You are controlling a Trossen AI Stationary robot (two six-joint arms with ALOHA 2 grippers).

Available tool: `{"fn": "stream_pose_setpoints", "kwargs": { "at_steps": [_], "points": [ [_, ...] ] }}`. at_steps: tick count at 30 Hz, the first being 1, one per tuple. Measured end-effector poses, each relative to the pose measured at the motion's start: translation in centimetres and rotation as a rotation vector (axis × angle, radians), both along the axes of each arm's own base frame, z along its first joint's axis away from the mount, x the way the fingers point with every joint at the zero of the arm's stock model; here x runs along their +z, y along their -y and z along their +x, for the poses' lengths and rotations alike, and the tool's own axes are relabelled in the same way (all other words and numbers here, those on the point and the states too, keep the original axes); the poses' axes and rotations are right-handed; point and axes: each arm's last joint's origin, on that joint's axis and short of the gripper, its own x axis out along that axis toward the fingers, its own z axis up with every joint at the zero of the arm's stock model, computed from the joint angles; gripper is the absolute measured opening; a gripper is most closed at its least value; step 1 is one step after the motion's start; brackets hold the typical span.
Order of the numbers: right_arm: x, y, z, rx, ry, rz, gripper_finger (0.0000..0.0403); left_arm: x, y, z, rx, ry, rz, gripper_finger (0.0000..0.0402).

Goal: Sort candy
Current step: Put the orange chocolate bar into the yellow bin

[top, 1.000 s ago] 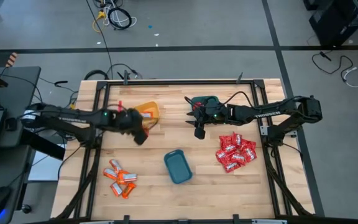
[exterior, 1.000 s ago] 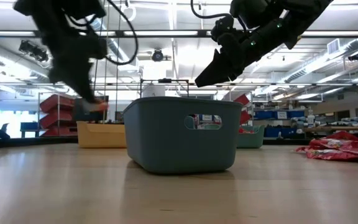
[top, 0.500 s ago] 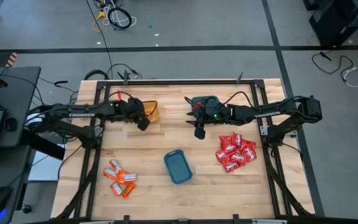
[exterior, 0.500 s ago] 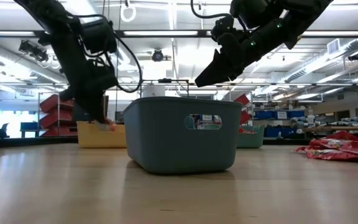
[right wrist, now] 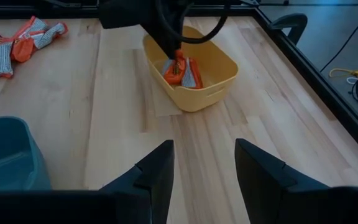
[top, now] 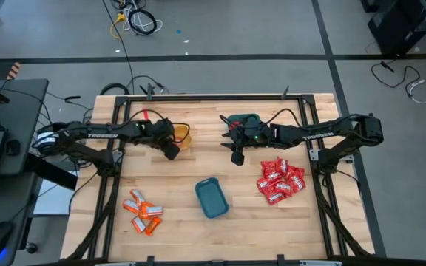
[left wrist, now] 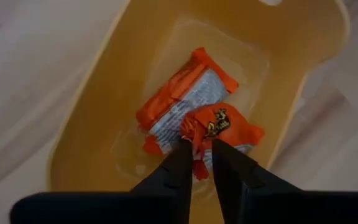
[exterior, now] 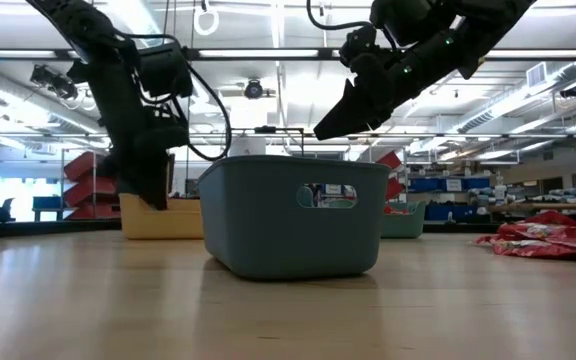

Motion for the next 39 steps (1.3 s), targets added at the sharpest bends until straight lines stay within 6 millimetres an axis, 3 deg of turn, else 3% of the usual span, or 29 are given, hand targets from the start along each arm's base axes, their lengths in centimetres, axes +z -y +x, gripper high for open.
{"fn": "stream_pose_setpoints", "kwargs": {
  "at_steps": [7,15,21,28,31,39],
  "points": [
    [0.0,0.0,0.0,0.0,0.0,0.0,0.0157,1.4,-0.2,0.8,-0.079,0.023,0.013,0.0111],
    [0.0,0.0,0.0,0.0,-0.001,0.0,0.0158,6.0,0.4,2.1,-0.228,-0.027,0.112,0.0128],
    [0.0,0.0,0.0,0.002,-0.002,-0.005,0.0158,7.7,3.6,2.2,-0.353,-0.121,0.076,0.0102],
    [-0.1,0.0,0.0,0.007,-0.005,-0.012,0.0158,7.2,7.4,0.8,-0.389,-0.259,-0.046,0.001],
    [0.0,0.0,0.0,0.007,-0.004,-0.012,0.0157,7.3,9.0,0.2,-0.42,-0.285,-0.104,0.0006],
    [0.0,0.0,0.0,0.008,-0.003,-0.014,0.0156,7.4,14.1,-1.2,-0.767,-0.326,-0.177,0.0003]
  ]
}}
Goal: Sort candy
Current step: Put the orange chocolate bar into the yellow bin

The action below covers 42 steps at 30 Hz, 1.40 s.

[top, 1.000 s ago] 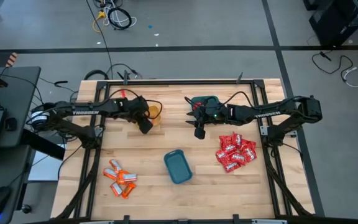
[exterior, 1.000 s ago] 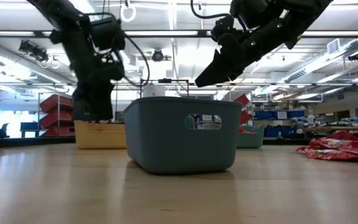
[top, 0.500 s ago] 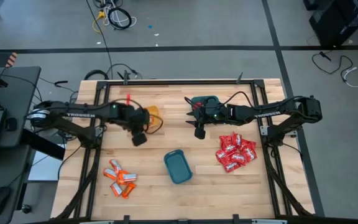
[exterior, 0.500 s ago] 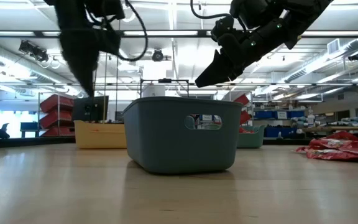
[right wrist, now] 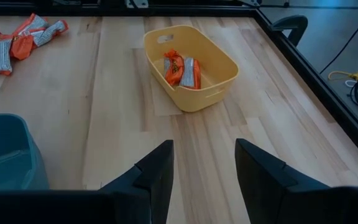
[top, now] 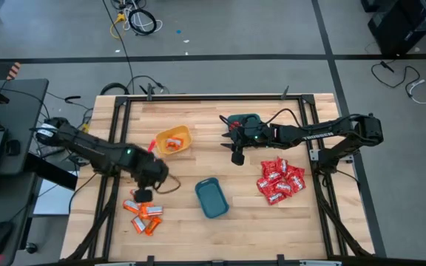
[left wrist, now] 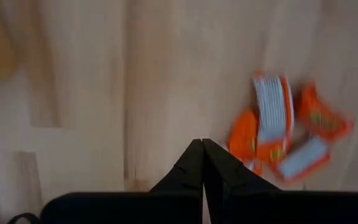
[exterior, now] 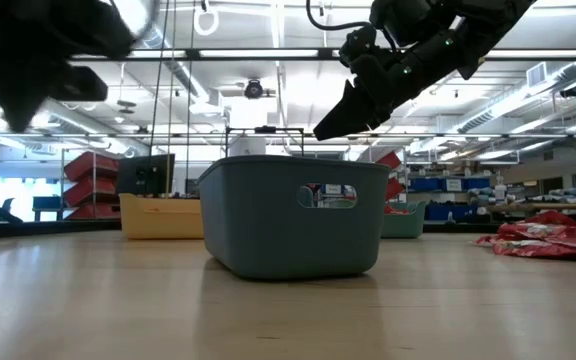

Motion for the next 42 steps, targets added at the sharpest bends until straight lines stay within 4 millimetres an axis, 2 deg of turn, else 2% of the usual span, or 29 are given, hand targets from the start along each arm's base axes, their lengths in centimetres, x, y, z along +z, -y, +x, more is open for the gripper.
{"fn": "stream_pose_setpoints", "kwargs": {
  "at_steps": [5,11,15,21,33,42],
  "points": [
    [0.0,0.0,0.0,0.001,0.0,-0.001,0.0156,0.0,2.0,-1.0,-0.138,-0.022,-0.006,0.0011],
    [0.0,0.0,0.0,0.001,-0.001,-0.001,0.0156,-0.5,3.1,-1.5,-0.241,-0.059,0.015,0.0027],
    [0.0,0.0,0.0,0.001,-0.001,-0.001,0.0156,-1.5,3.7,-2.4,-0.295,-0.111,0.013,0.0029],
    [0.0,0.0,0.0,0.001,-0.001,-0.001,0.0156,-3.4,3.8,-3.5,-0.239,-0.188,0.014,0.004],
    [0.0,0.0,0.0,0.0,-0.002,-0.001,0.0163,-6.0,3.5,-4.1,-0.116,-0.209,0.026,0.0139],
    [0.0,0.0,0.0,0.0,-0.003,0.0,0.0163,-7.4,3.1,-4.6,-0.034,-0.209,0.073,0.0177]
  ]
}}
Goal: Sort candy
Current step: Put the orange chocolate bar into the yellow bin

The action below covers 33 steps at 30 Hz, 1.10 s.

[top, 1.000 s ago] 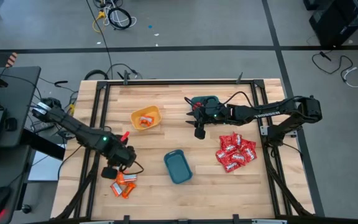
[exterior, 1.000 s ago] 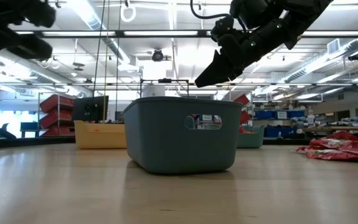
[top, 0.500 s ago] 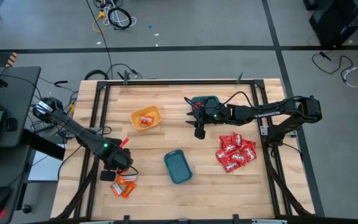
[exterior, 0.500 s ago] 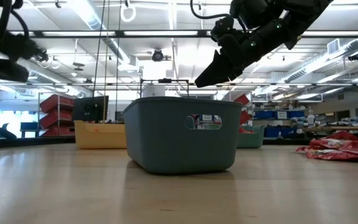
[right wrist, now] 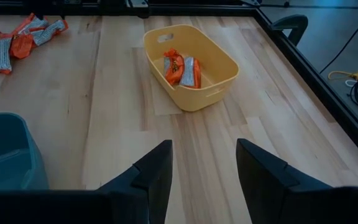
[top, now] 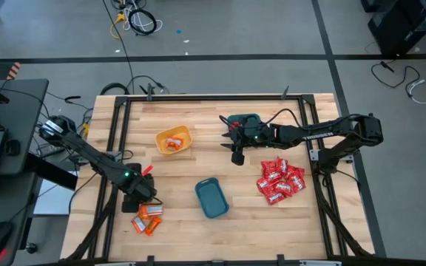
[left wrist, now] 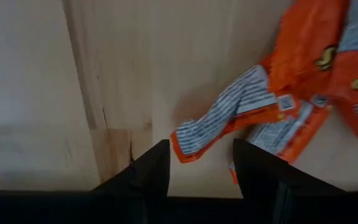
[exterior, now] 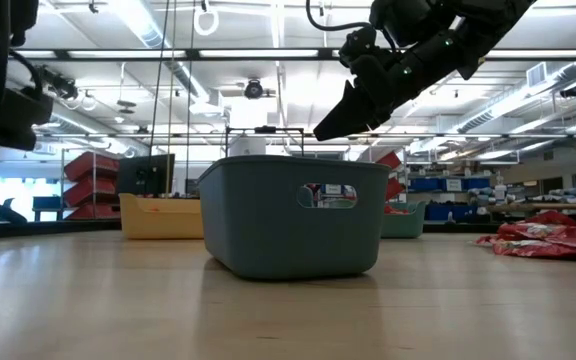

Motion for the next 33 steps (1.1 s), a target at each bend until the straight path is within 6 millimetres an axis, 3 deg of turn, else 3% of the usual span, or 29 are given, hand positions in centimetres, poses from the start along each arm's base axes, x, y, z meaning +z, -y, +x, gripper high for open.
{"fn": "stream_pose_setpoints", "kwargs": {
  "at_steps": [16,21,27,33],
  "points": [
    [-0.1,0.0,0.0,0.0,-0.007,0.001,0.0163,-2.3,-0.1,-0.6,0.038,0.011,-0.057,0.0173],
    [-0.1,0.0,0.0,0.0,-0.007,0.001,0.0163,-2.2,-0.1,-0.6,0.019,0.006,-0.064,0.0122],
    [-0.1,0.0,0.0,0.0,-0.007,0.001,0.0163,-0.9,-0.3,0.6,0.031,0.058,-0.045,0.0018],
    [-0.1,0.0,0.0,0.003,-0.008,-0.004,0.0163,0.5,-1.5,2.4,0.087,0.141,-0.006,0.0003]
  ]
}}
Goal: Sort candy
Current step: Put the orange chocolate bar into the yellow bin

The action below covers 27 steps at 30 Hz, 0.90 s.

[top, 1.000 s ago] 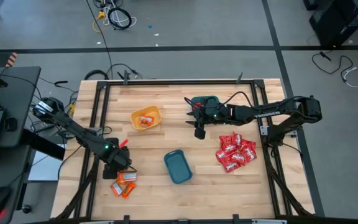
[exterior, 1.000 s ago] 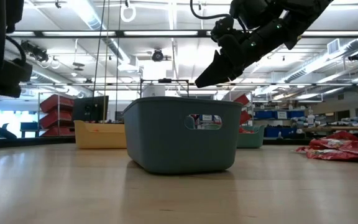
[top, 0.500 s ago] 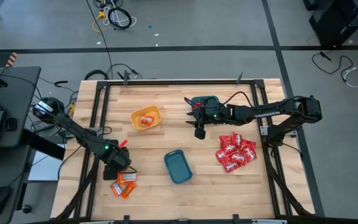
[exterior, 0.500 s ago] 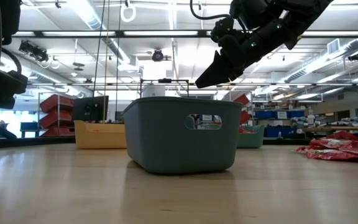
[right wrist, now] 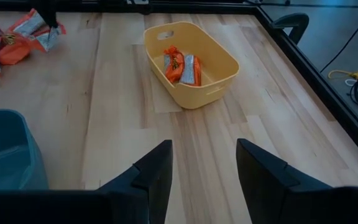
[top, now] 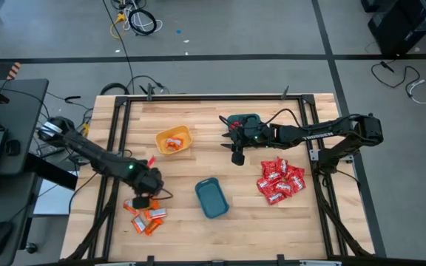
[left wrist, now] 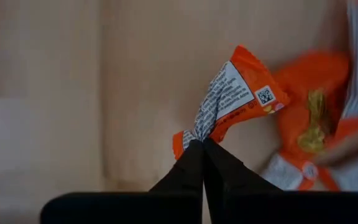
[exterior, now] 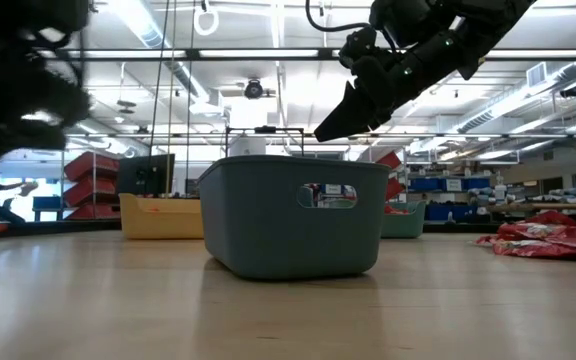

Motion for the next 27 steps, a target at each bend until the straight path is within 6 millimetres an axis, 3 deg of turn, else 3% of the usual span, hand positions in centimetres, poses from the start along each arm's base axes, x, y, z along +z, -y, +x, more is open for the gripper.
{"fn": "stream_pose_setpoints", "kwargs": {
  "at_steps": [7,17,22,27],
  "points": [
    [0.3,0.0,-0.1,0.002,0.0,-0.028,0.0163,2.1,-3.0,2.4,0.086,0.109,0.119,0.0001],
    [1.5,0.3,-0.9,-0.05,0.014,-0.059,0.0165,4.6,-9.7,5.2,0.399,0.309,0.238,0.0],
    [1.5,0.6,-1.0,-0.063,0.014,-0.059,0.0165,4.8,-12.5,6.3,0.421,0.408,0.307,0.0],
    [1.5,0.7,-1.0,-0.066,0.014,-0.058,0.0165,3.5,-15.0,7.1,0.415,0.372,0.361,0.0]
  ]
}}
